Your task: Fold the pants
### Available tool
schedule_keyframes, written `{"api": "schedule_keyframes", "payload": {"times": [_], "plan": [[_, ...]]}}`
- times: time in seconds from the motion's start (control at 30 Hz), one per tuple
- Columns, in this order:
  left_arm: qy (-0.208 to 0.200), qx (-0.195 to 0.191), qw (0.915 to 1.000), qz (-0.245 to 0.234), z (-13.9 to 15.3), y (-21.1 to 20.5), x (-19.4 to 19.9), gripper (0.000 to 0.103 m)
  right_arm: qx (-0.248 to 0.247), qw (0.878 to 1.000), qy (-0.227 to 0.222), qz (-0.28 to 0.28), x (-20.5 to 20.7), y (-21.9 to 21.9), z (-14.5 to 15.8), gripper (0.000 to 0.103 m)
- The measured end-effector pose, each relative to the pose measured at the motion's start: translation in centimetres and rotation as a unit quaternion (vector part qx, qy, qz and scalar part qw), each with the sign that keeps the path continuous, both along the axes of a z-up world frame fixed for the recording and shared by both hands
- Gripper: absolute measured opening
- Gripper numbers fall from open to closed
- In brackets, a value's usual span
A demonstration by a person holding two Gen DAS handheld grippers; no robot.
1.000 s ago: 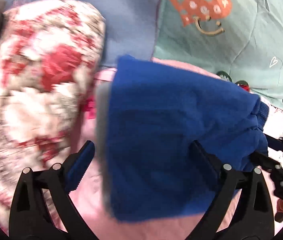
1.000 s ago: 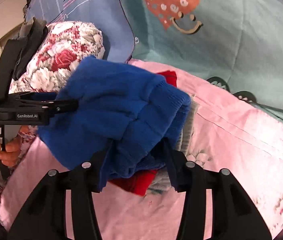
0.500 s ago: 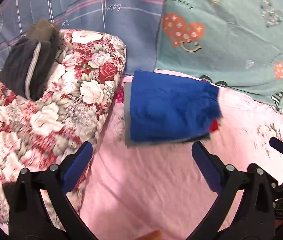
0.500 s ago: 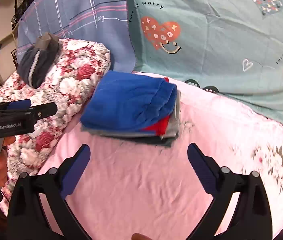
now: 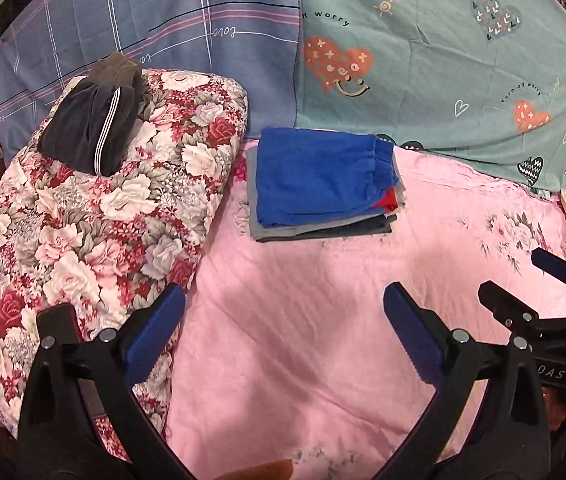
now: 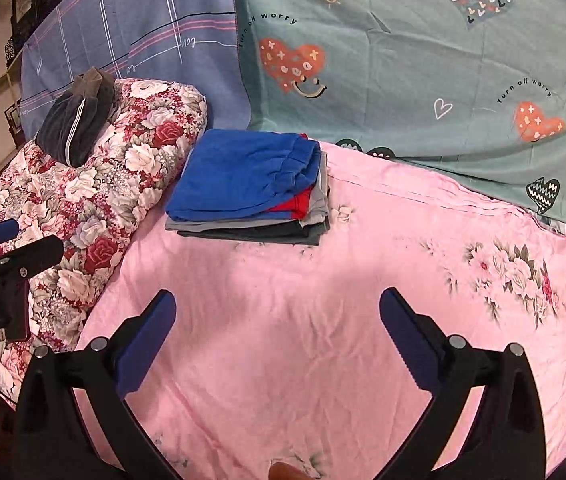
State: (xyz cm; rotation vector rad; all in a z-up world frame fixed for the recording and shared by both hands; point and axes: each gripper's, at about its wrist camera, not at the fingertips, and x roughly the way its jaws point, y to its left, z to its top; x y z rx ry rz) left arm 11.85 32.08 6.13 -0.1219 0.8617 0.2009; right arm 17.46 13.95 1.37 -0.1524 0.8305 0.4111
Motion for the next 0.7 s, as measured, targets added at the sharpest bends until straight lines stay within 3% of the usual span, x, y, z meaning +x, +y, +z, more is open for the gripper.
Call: {"api": "schedule_keyframes", "payload": {"times": [0.7], "plan": [[0.015,0.008,0.9996,-0.021,0.0,-4.2,-2.2,0.101,-0.005,1.000,-0.004,0.012,-2.4,-2.5,0.1,0.102]]}}
